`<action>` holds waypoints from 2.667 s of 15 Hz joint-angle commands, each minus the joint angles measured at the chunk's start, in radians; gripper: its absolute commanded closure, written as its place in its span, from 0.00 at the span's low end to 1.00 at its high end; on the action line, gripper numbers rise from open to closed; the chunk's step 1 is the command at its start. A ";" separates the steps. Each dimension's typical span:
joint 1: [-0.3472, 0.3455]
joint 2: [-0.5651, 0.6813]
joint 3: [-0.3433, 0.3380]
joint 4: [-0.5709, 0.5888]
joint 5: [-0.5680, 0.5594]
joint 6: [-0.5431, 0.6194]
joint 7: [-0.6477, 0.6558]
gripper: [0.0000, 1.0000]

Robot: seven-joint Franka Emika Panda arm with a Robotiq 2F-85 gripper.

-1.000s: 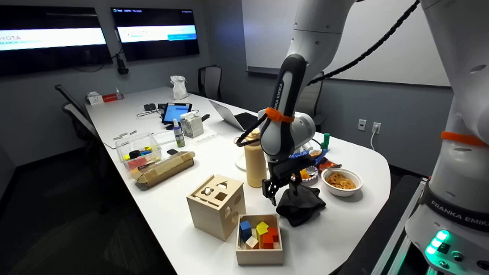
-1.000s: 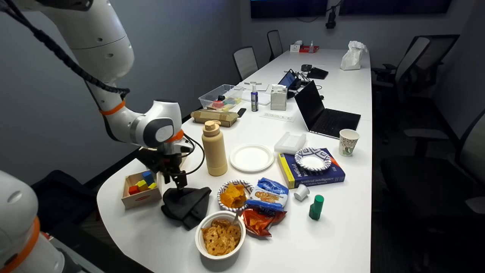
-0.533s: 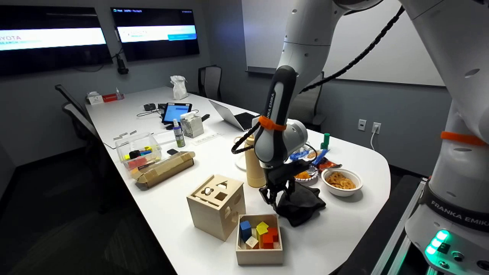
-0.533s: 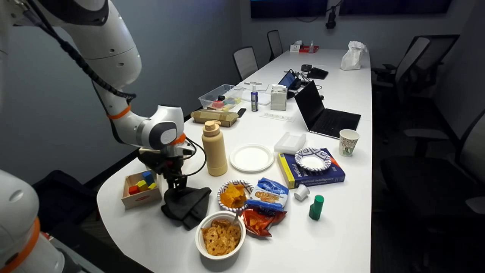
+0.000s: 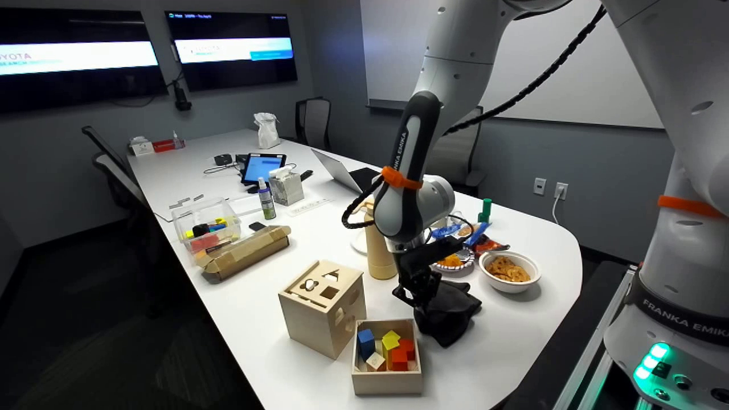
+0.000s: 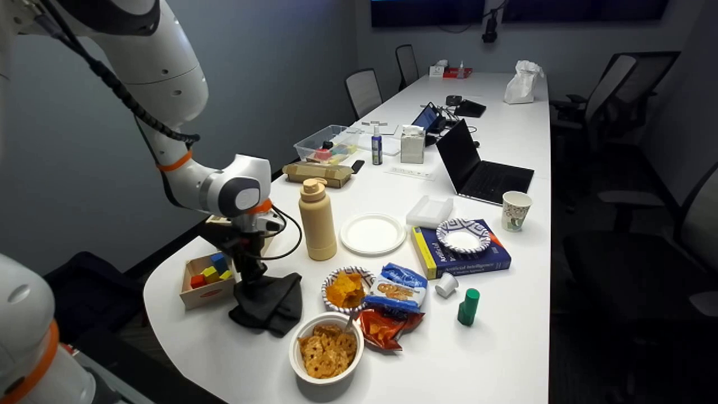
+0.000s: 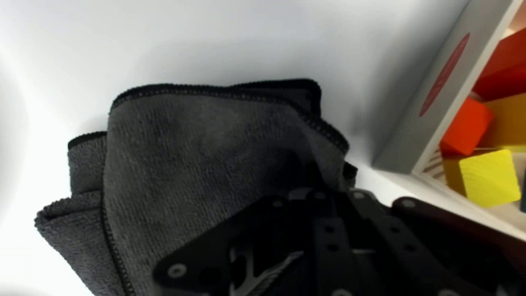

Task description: Fold the towel on the table

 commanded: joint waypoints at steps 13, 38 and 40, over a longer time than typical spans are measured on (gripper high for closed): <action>-0.114 -0.230 -0.001 -0.080 0.057 -0.233 -0.142 0.99; -0.253 0.052 0.028 -0.013 0.124 -0.147 -0.426 0.71; -0.273 0.050 0.039 -0.020 0.131 -0.143 -0.448 0.56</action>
